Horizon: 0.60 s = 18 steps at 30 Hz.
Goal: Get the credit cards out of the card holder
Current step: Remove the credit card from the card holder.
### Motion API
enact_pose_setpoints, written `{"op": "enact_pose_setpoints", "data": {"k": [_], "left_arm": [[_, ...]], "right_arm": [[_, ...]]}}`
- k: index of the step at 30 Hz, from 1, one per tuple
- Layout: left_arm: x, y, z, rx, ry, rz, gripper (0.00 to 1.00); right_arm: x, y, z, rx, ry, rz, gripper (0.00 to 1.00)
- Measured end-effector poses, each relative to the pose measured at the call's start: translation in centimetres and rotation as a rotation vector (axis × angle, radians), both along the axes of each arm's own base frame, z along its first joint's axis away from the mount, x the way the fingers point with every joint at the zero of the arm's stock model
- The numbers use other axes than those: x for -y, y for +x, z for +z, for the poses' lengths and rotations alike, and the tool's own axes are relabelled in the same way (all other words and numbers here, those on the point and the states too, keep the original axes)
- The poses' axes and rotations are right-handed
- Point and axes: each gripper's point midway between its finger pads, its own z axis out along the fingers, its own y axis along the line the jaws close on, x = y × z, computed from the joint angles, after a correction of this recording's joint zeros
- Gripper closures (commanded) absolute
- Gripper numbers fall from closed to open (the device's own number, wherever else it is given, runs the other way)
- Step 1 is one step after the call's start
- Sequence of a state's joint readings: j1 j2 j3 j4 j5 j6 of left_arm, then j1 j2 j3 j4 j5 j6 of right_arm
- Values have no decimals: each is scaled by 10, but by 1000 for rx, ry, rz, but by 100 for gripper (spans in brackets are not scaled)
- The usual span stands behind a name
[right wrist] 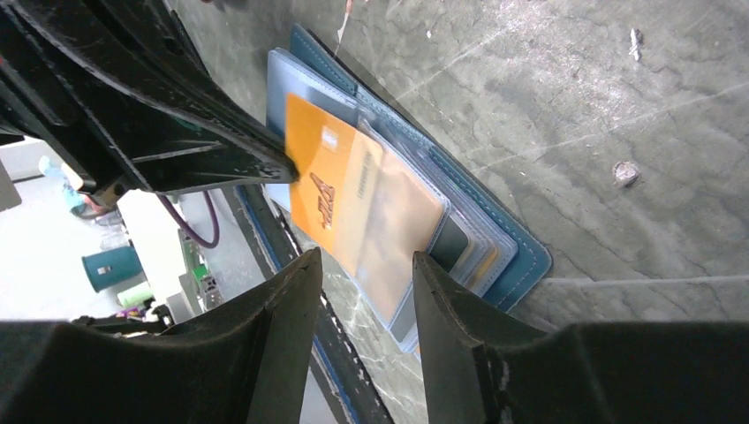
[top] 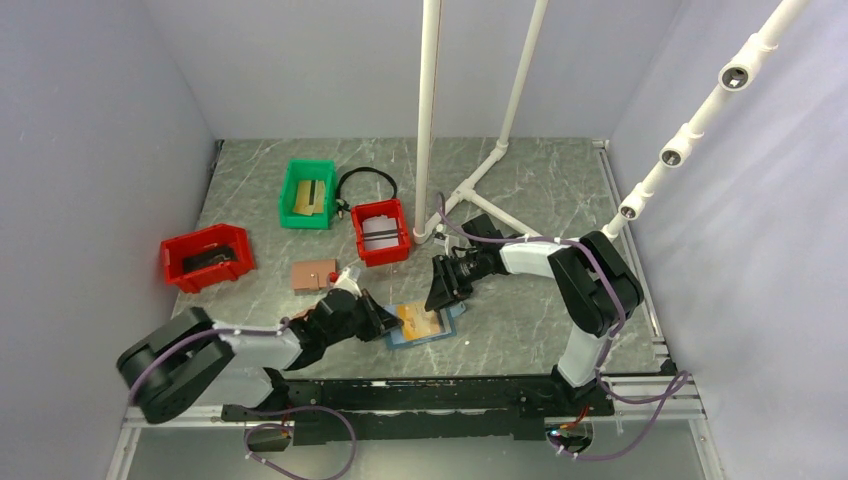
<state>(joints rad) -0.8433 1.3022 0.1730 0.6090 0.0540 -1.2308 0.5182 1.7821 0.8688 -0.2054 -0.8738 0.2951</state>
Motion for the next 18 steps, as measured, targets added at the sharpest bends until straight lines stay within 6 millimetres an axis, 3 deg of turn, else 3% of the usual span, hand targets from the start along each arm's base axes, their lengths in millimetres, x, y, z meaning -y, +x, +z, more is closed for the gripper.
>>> {"op": "enact_pose_setpoints", "data": {"k": [13,18], "left_arm": [[-29,-14,32,124,56,-30,100],[-37,-17,40,183,94,-61,100]], "right_arm": [[1,-3,6,76,29,84,46],[7,-5,30,195,100,163,42]]}}
